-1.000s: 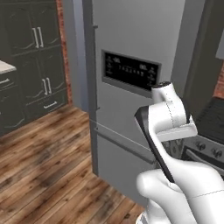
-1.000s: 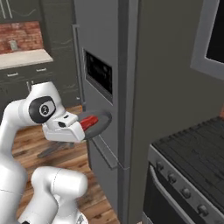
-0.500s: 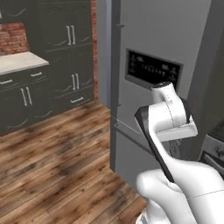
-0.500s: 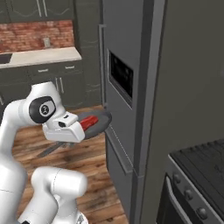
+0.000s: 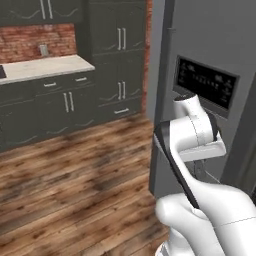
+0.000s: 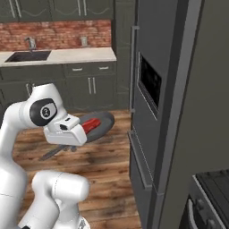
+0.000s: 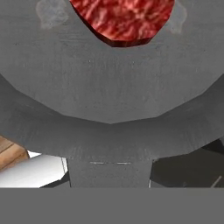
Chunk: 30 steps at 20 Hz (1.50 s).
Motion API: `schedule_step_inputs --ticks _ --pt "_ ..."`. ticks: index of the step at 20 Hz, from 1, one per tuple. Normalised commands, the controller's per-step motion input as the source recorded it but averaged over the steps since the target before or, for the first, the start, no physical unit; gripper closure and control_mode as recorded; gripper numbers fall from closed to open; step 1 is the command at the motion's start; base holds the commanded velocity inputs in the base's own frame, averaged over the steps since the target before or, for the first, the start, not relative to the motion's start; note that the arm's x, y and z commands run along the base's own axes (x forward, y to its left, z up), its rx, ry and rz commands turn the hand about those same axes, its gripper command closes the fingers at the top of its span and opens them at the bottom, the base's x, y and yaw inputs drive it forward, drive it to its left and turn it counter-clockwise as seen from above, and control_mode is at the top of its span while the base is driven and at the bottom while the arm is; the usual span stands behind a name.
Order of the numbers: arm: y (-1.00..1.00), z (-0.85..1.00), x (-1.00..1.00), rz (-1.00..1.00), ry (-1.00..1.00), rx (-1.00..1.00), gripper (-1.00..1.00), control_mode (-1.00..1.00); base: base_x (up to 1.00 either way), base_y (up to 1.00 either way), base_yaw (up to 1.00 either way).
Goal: Pick up the pan with the steak in it and place it on the dining table. Then place the steak on the plate.
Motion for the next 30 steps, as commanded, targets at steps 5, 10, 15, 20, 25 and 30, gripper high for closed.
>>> schedule_step_inputs --ticks 5,10,15,20,25,30 --pt "0.00 0.00 0.00 0.00 0.00 0.00 1.00 1.00 -0.05 0.00 0.49" --pt "0.00 0.00 0.00 0.00 0.00 0.00 1.00 1.00 -0.06 0.00 0.50" --pt "0.00 0.00 0.00 0.00 0.00 0.00 1.00 1.00 -0.05 0.00 0.50" --pt "0.00 0.00 0.00 0.00 0.00 0.00 1.00 1.00 -0.05 0.00 0.50" --pt "0.00 0.00 0.00 0.00 0.00 0.00 1.00 1.00 -0.05 0.00 0.50" --pt "0.00 0.00 0.00 0.00 0.00 0.00 1.00 1.00 -0.04 0.00 0.48"
